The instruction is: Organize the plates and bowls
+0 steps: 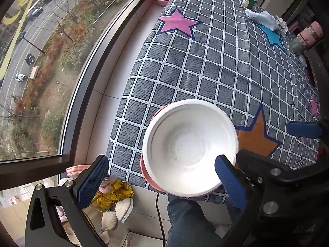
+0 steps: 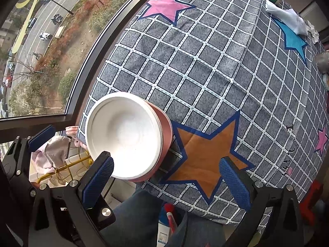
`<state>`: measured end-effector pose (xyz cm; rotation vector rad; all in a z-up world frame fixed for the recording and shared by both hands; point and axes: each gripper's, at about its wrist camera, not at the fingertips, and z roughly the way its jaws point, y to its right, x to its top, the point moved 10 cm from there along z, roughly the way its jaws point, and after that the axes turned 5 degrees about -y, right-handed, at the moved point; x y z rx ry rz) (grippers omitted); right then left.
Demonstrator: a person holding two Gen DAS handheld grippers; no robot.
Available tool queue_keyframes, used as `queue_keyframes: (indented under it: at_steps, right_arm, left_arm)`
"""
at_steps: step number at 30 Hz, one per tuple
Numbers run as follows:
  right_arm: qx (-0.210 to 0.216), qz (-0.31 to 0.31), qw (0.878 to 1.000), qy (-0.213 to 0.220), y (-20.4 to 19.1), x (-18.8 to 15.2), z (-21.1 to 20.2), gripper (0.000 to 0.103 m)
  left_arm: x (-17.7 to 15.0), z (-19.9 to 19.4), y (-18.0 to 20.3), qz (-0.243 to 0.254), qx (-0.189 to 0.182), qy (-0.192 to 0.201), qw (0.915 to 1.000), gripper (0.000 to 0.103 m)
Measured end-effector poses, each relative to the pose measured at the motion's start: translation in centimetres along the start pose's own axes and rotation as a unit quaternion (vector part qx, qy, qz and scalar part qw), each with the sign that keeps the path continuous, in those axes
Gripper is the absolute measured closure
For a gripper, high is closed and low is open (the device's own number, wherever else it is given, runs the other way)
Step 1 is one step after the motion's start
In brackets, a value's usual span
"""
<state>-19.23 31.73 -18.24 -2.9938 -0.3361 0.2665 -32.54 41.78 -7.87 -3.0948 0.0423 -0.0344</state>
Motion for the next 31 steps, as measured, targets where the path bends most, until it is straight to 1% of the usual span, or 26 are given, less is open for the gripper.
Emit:
queue_keyframes:
  at_steps: [13,22,27,31]
  right_arm:
    - [0.013,0.003,1.0,0.0,0.5,-0.1,-0.2,0.0]
    - [0.022,0.001,1.0,-0.006,0.9,0.0,0.0,0.0]
    - [0.032,-0.002,0.999,-0.006,0.8,0.0,0.1,0.0]
    - [0.047,0.005,0.999,-0.008,1.3,-0.1,0.3,0.0]
  left_arm:
    - [0.0,0.4,0.2,-0.006,0.011,-0.012,0.9999,0.0]
    - [-0.1,0.5,0.9,0.001,0.018,-0.019,0.9997,0.0]
    - [-0.3,0.7,0.9,0.002,0.029,-0.025,0.9993,0.0]
    - [0.4,-0.5,1.7,0.01,0.023,0.004,0.9997,0.0]
